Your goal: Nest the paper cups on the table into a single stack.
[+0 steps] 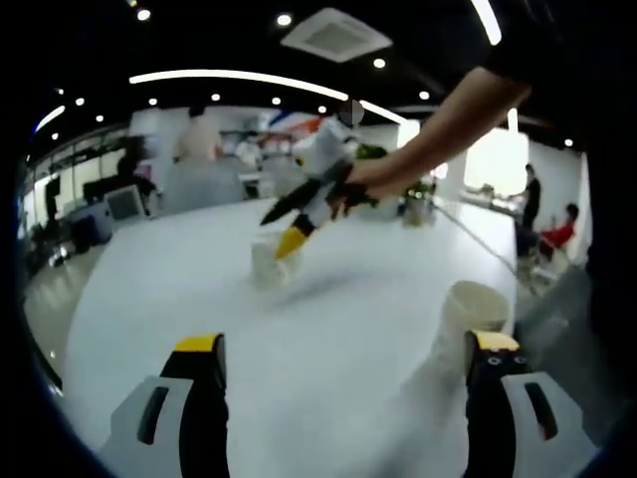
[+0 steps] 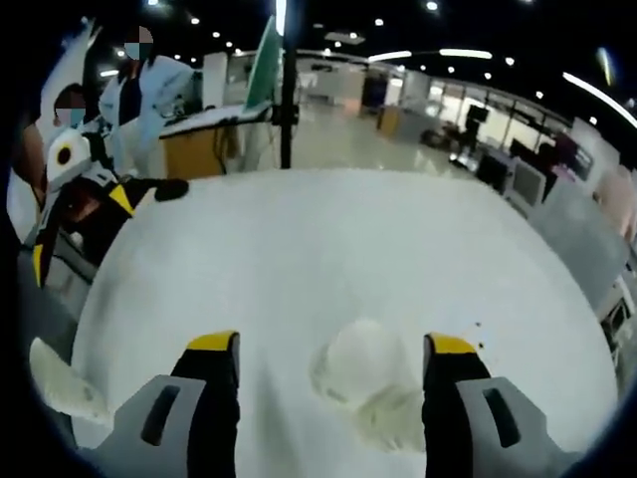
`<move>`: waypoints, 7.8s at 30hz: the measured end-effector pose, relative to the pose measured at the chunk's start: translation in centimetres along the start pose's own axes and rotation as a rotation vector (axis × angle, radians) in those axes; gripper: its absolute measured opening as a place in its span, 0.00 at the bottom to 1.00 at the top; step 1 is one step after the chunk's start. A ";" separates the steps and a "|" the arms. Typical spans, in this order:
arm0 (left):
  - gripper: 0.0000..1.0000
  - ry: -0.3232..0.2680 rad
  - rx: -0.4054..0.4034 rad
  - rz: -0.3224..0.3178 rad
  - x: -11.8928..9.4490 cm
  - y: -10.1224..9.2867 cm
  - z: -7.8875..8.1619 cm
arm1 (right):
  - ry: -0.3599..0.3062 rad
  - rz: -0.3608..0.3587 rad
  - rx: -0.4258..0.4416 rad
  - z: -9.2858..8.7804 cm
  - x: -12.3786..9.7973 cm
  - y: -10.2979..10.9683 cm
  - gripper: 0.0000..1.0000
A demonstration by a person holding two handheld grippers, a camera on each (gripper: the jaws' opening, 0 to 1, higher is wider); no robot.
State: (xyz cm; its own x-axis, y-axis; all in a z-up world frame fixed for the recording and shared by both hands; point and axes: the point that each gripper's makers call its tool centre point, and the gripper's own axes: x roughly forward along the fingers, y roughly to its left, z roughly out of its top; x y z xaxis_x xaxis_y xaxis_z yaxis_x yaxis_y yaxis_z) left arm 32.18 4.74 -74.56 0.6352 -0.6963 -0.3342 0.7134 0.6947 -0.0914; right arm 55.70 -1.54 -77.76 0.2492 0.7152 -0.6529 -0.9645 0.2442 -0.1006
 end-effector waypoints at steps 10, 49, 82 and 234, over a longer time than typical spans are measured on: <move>0.98 0.004 -0.015 0.006 -0.3 0.4 -0.2 | 0.027 0.024 -0.003 -0.1 1.5 -0.8 0.70; 0.97 0.016 -0.057 0.025 -0.4 0.8 -1.3 | 0.064 0.093 0.005 -1.0 2.9 0.4 0.35; 0.97 -0.006 0.002 -0.007 0.2 0.1 2.2 | -0.001 0.083 0.028 1.2 -4.0 1.7 0.35; 0.25 -0.245 -0.239 -0.460 -0.5 -10.3 16.3 | -0.705 0.106 0.518 7.5 -23.9 19.6 0.35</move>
State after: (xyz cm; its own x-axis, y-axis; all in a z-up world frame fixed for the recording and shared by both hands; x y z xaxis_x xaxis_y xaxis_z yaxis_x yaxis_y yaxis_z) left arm 29.29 -5.02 -58.16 0.3457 -0.9382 0.0146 0.8639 0.3121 -0.3952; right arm 31.54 -8.94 -58.51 0.3220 0.9467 -0.0073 -0.8671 0.2980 0.3992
